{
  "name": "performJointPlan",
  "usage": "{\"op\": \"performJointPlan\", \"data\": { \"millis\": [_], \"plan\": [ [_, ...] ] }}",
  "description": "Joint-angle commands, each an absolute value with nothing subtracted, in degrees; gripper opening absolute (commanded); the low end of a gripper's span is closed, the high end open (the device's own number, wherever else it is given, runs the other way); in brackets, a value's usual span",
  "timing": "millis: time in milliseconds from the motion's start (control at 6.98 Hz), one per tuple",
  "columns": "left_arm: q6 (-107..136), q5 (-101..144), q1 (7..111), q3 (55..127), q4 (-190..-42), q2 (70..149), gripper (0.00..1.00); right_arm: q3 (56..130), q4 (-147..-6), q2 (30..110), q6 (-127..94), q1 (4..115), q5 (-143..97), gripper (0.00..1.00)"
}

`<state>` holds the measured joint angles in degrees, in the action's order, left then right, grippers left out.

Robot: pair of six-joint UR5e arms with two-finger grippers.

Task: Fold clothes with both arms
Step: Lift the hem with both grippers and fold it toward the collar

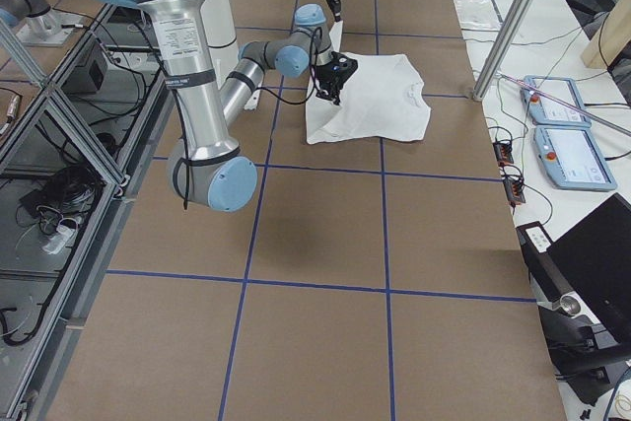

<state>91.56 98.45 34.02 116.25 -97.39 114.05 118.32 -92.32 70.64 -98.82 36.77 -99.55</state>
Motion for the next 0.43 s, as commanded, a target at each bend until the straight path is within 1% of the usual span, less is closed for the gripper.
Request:
{"op": "performJointPlan", "data": {
  "millis": [0, 286],
  "plan": [
    [89.6, 101.1, 40.8, 101.6, -112.3, 116.6, 0.00, 107.3, -91.7, 63.3, -92.2, 41.7, -100.8, 0.00],
    [84.3, 101.2, 45.0, 93.6, -119.1, 117.9, 0.00, 99.7, -91.6, 59.3, -87.9, 44.8, -100.7, 0.00]
  ]
}}
